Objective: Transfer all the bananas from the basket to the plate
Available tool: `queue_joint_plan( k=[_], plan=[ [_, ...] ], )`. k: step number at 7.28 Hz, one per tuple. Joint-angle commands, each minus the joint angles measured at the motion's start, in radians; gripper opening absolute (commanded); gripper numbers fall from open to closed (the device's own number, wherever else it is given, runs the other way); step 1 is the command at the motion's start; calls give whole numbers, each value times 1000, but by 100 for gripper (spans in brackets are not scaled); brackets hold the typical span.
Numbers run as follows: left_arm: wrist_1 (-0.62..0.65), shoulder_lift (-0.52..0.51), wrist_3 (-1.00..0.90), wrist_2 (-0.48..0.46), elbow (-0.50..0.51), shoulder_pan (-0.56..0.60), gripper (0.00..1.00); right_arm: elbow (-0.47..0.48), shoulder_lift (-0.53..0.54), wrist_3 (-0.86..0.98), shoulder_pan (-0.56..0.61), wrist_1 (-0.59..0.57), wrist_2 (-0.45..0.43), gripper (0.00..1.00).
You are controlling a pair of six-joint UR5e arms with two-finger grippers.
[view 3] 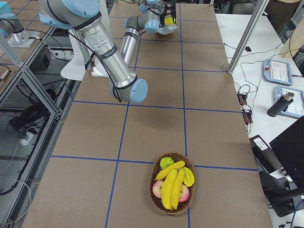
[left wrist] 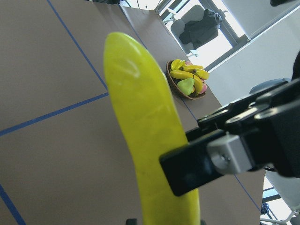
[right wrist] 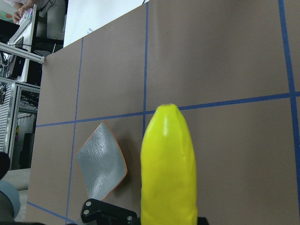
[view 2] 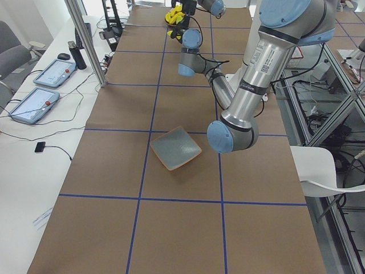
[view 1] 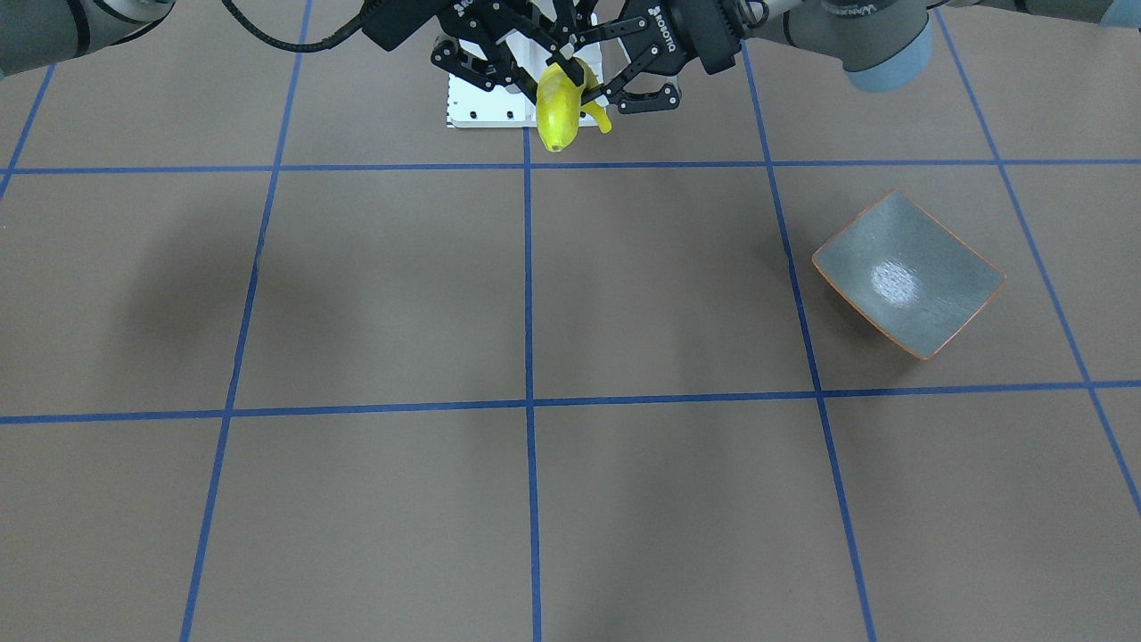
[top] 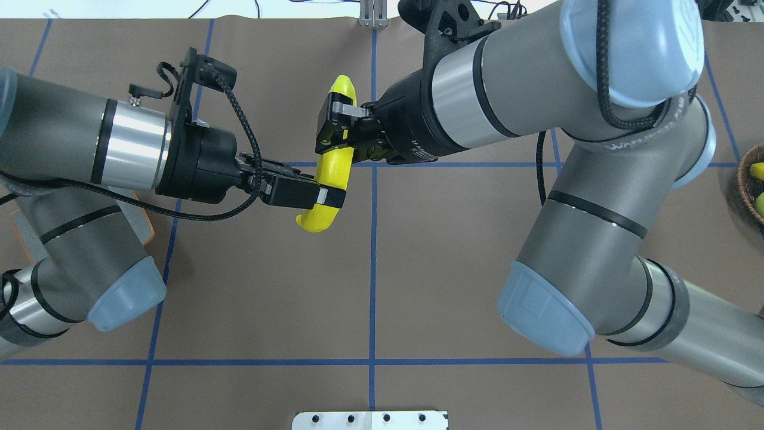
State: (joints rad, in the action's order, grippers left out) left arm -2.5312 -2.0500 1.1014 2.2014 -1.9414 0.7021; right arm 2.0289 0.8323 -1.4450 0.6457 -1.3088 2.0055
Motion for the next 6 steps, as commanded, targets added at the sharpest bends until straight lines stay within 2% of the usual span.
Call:
queue_joint_plan(
  k=[1,4,6],
  plan=[
    [-1,4,1,0,-1,0,0,1,7,9,-3,0,-11,100],
    [-1,19,5,1,-1,5,0,22,50,49,38,0,5,100],
    [-3,91,3,1,-17,8,0,8,97,84,116,-10,19,100]
  ],
)
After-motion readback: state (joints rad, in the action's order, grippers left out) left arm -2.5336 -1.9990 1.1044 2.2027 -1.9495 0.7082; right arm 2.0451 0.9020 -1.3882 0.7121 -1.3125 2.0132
